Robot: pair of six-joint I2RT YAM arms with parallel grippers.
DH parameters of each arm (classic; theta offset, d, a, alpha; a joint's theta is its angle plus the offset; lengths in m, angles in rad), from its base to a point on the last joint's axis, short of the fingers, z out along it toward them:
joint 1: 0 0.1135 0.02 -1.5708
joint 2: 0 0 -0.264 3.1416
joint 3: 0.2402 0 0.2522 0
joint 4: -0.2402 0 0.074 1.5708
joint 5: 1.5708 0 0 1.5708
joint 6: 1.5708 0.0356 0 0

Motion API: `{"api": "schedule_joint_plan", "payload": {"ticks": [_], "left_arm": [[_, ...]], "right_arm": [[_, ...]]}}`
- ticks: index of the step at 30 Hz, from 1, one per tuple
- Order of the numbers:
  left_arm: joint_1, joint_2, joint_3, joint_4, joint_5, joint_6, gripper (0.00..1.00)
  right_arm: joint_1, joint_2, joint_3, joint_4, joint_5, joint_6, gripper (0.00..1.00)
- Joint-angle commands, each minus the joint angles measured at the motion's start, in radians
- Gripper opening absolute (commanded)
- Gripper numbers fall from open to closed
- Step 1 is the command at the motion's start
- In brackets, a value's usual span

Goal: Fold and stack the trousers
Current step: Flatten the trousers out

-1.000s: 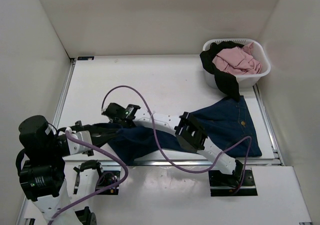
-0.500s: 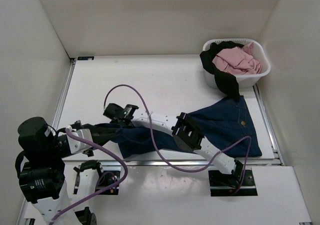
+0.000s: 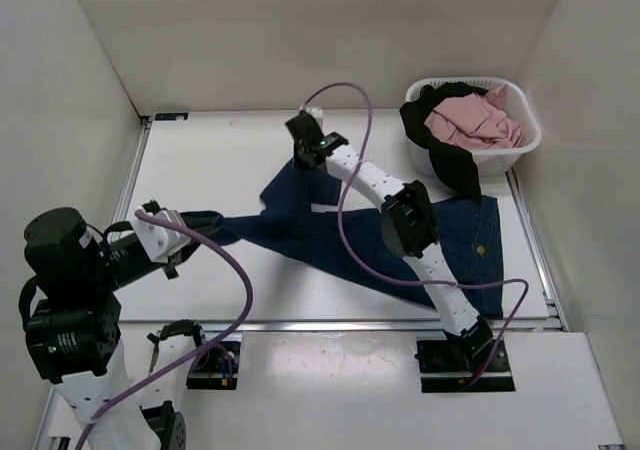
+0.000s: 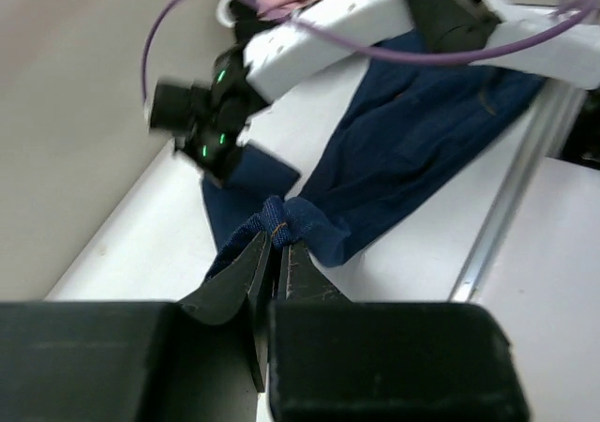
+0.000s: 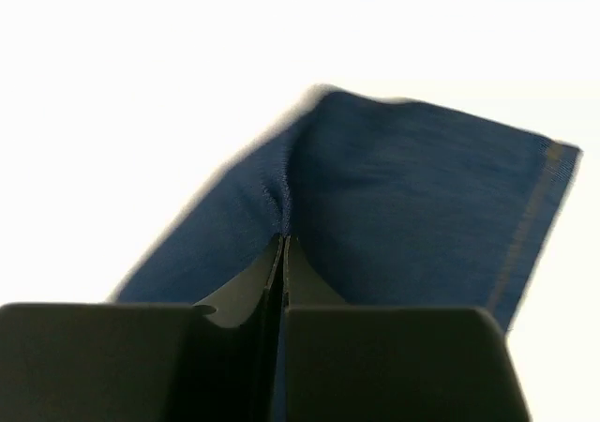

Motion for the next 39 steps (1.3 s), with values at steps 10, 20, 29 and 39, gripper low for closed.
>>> {"api": "schedule_joint_plan", "payload": {"ticks": [10, 20, 29, 39], "left_arm": [[-0.007, -0.072, -0.273, 0.149, -0.503, 0.174, 0.14], [-0.007, -0.138, -0.701, 0.478, -0.851, 0.337, 0.14], [0.039, -0.057, -0.884, 0.701, -0.933, 0.333, 0.14], [0.137, 0.091, -0.921, 0.796, -0.96, 0.313, 0.14]], "right_arm": [[-0.019, -0.258, 0.089, -0.044, -0.181, -0.052, 0.99], [-0.238, -1.282, -1.024, -0.362, 0.071, 0.383, 0.99], [-0.398, -1.742, -1.702, -0.508, 0.092, 0.719, 0.99], [-0.494, -1.485, -1.736, -0.395, 0.059, 0.657, 0.99]]}}
